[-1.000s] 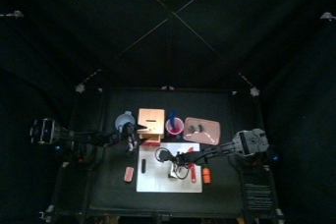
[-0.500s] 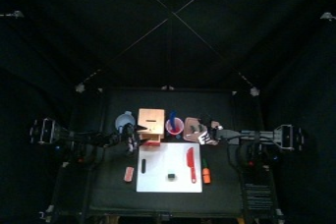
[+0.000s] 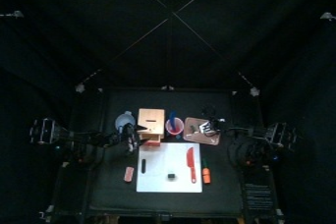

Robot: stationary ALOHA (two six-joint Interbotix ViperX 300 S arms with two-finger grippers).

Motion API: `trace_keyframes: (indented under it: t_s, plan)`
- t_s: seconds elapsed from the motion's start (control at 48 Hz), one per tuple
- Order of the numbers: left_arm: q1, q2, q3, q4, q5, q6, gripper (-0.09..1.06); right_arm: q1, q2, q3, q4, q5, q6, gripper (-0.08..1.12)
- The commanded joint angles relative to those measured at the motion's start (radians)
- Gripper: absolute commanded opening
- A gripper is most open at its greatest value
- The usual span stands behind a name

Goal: Place sushi on board then cut the sushi with the knife then place the pieces on the plate
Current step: Place the 4 sushi pieces on the plate

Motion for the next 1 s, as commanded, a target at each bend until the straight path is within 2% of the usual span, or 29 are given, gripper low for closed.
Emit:
trace_keyframes:
  t_s: [0.021,0.167,0.292,0.354,0.458,0.542,0.667,0.708,0.854,1.0]
  plan:
    - [0.000,-0.008,-0.014,0.006,-0.005,0.002,0.94,0.002,-0.023,-0.023,0.009,0.002,0.008,0.78]
    - [-0.005,-0.006,-0.009,0.006,-0.005,0.000,0.94,0.002,-0.058,-0.037,0.029,0.046,0.005,0.80]
    - [-0.005,-0.008,-0.005,0.006,-0.003,0.002,0.94,0.009,-0.149,-0.052,0.058,0.103,0.002,0.80]
    - [-0.005,-0.008,0.002,0.012,-0.005,0.002,0.94,0.058,-0.206,-0.058,0.086,0.114,0.000,0.80]
    - [-0.005,-0.008,0.002,0.018,-0.005,0.002,0.94,0.238,-0.247,-0.094,0.103,0.055,-0.002,0.80]
    - [-0.002,-0.008,-0.005,0.018,-0.005,0.002,0.94,0.414,-0.201,-0.143,0.080,-0.061,-0.006,0.80]
    - [0.003,-0.008,-0.018,0.018,-0.005,0.003,0.94,0.620,-0.058,-0.244,-0.084,-0.227,0.011,0.80]
    - [0.005,-0.006,-0.025,0.018,-0.005,0.003,0.94,0.667,0.005,-0.290,-0.106,-0.244,0.003,0.80]
    - [0.006,-0.006,-0.037,0.020,-0.005,0.003,0.94,0.767,0.178,-0.420,-0.127,-0.241,-0.005,0.83]
    - [0.006,-0.008,-0.046,0.020,-0.005,0.003,0.94,0.798,0.238,-0.448,-0.173,-0.241,-0.005,0.93]
